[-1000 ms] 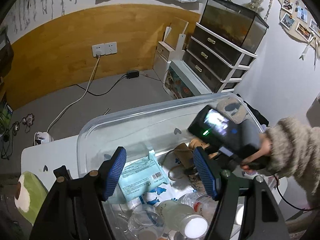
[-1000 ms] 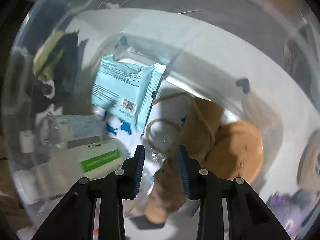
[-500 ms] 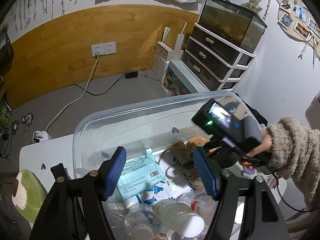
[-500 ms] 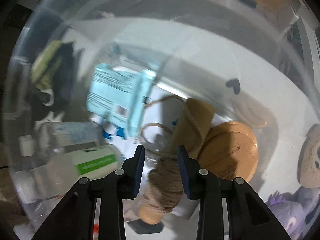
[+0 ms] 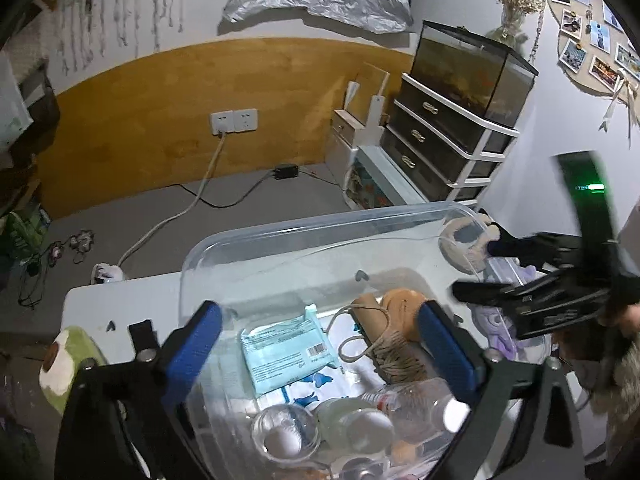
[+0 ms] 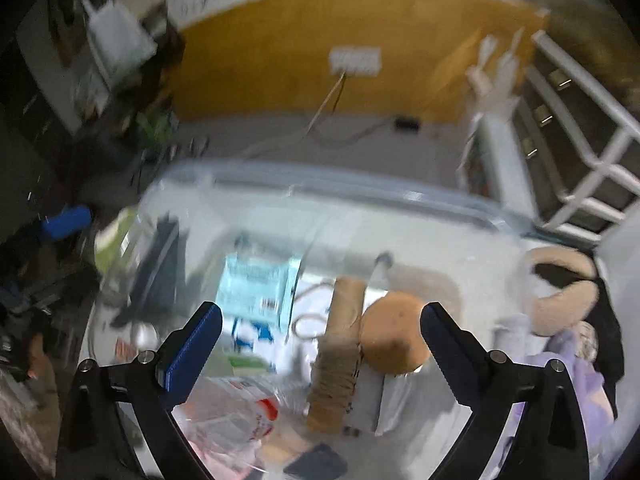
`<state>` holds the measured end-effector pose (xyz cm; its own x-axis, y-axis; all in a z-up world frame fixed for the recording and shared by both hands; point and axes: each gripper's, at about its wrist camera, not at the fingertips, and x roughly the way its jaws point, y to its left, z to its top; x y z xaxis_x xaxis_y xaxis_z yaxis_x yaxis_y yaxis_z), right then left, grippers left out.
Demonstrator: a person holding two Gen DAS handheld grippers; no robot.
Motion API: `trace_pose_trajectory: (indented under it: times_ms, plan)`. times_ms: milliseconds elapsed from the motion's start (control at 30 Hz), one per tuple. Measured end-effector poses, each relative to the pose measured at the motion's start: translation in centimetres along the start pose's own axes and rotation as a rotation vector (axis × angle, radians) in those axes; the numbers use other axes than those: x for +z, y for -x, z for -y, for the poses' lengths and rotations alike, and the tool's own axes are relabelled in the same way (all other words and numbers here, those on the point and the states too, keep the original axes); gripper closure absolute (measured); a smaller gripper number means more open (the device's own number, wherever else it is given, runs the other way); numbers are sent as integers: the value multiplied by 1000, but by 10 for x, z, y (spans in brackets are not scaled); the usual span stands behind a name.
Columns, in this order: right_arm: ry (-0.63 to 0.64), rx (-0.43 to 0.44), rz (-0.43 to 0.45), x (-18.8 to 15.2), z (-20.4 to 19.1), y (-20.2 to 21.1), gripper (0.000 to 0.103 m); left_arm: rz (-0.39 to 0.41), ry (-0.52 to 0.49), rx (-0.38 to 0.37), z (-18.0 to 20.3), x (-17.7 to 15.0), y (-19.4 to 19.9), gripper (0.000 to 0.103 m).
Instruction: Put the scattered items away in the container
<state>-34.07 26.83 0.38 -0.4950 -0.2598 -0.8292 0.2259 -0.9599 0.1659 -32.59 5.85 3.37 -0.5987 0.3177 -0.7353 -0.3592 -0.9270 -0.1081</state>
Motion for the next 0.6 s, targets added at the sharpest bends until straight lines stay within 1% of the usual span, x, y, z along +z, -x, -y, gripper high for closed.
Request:
trace_pose_trajectory:
  times_ms: [100, 200, 267, 367, 433, 467, 533, 600]
  plan:
    - [-17, -33, 105, -14, -7, 30, 0, 38, 13, 4, 3, -8, 13, 1]
    - [-26, -50, 169, -30, -18, 49, 0, 66, 38, 14, 6, -17, 27, 1]
    - [-38, -45, 217, -42, -27, 57, 0, 90, 31, 32, 11, -22, 36, 1]
    - [-52, -46, 310, -59, -34, 76, 0, 124, 20, 57, 18, -30, 49, 0]
    - [-54, -60, 374, -71, -39, 87, 0, 148, 13, 75, 22, -35, 58, 0]
    - [-56, -69, 402, -76, -41, 93, 0, 176, 6, 98, 25, -39, 64, 0]
    - [-59, -75, 444, -85, -44, 101, 0, 216, -4, 130, 30, -47, 75, 0]
    - [-60, -71, 454, -94, -48, 110, 0, 231, -8, 140, 33, -54, 83, 0]
